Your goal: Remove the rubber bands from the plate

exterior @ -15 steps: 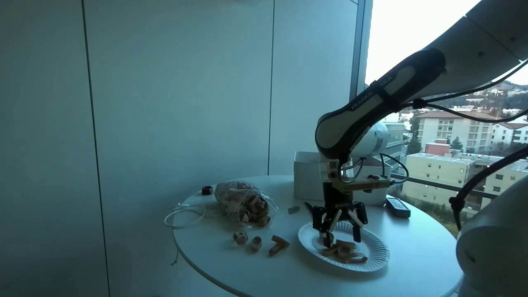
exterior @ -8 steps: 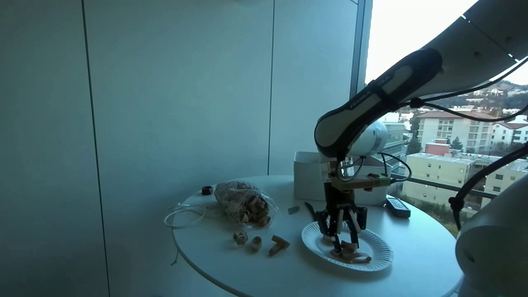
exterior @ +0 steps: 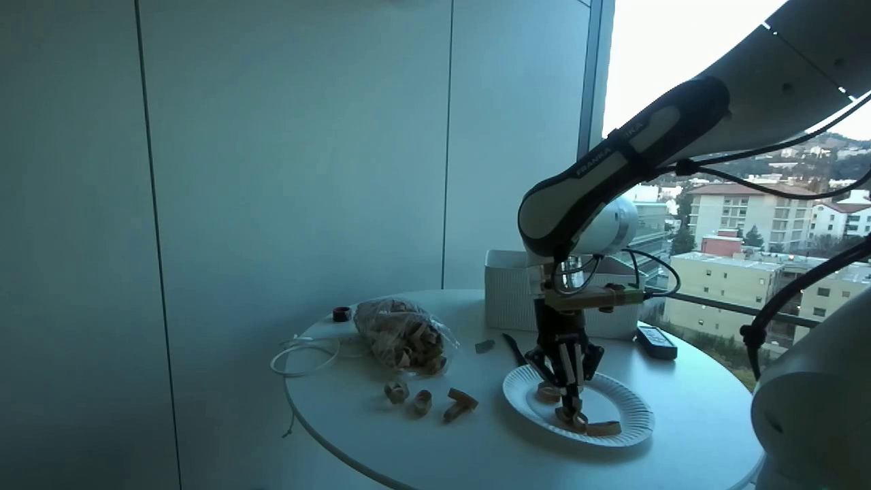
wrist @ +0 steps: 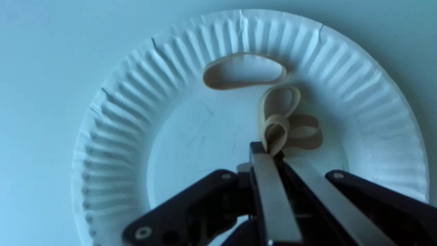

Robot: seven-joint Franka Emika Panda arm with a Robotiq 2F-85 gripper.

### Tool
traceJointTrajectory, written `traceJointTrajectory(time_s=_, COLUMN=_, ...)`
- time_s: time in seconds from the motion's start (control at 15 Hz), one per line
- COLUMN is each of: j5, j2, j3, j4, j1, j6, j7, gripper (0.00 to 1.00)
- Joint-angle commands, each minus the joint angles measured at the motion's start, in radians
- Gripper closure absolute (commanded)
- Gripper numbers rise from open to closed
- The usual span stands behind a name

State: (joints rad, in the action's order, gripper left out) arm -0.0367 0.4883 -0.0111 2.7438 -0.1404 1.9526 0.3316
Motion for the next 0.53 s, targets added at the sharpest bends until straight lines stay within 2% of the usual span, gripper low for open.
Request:
traceJointTrajectory(time_s=0.0, j5=-0.005, j2=0.03, j3=0.002, j4=-0.001, j1=-0.001, j6=-0.002, j7=0.008, gripper=0.97)
traceJointTrajectory(time_s=0.27, j5=0.021, j2=0.18, j3=0.034, j4=0.034, j1=0.023, j6=0.031, j7=-0.014, gripper=0.97)
traceJointTrajectory(time_s=0.47, j5=-0.009, j2=0.254, j3=0.057, j4=0.011, j1=0.08, j6=0.011, j7=-0.064, gripper=0.95)
